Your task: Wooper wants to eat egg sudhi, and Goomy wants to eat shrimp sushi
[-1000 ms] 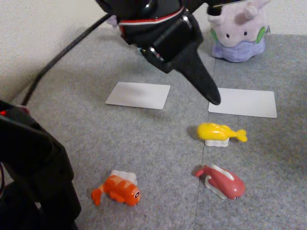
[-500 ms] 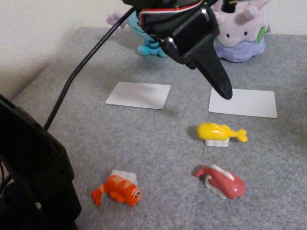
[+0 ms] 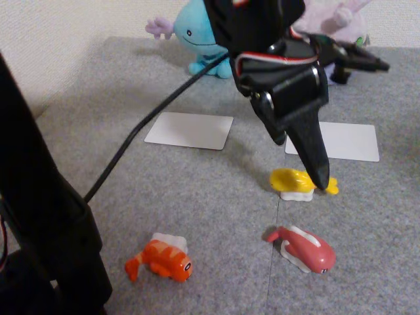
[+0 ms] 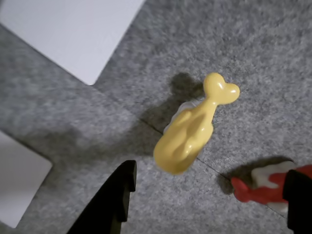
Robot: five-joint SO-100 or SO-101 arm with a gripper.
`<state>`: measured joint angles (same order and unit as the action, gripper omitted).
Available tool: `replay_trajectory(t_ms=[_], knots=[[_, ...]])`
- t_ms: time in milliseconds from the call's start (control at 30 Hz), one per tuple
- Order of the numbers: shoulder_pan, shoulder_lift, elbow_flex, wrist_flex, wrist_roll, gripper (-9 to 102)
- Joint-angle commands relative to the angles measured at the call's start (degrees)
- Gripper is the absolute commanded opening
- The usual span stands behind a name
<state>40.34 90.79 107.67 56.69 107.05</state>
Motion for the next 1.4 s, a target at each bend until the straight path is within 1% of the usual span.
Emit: replay_trajectory(t_ms=[0,200,533,733,1033,1233,1367], knots=[[0.4,-1.2,-3.1,-1.7,0.6,35],[0.4,-6.0,-3.1,-6.5,0.6,35],[-0.1,-10.4,-3.1,-10.2,0.6,35],[-0.4,-10.5,-3.1,-11.1,0.6,23],[-1.7,-10.6,-2.5,-11.1,0.6,15],[-2.6,-10.6,-2.4,-11.0,0.4,6],[-2.5,-10.5,-2.4,-11.0,-0.2,4]])
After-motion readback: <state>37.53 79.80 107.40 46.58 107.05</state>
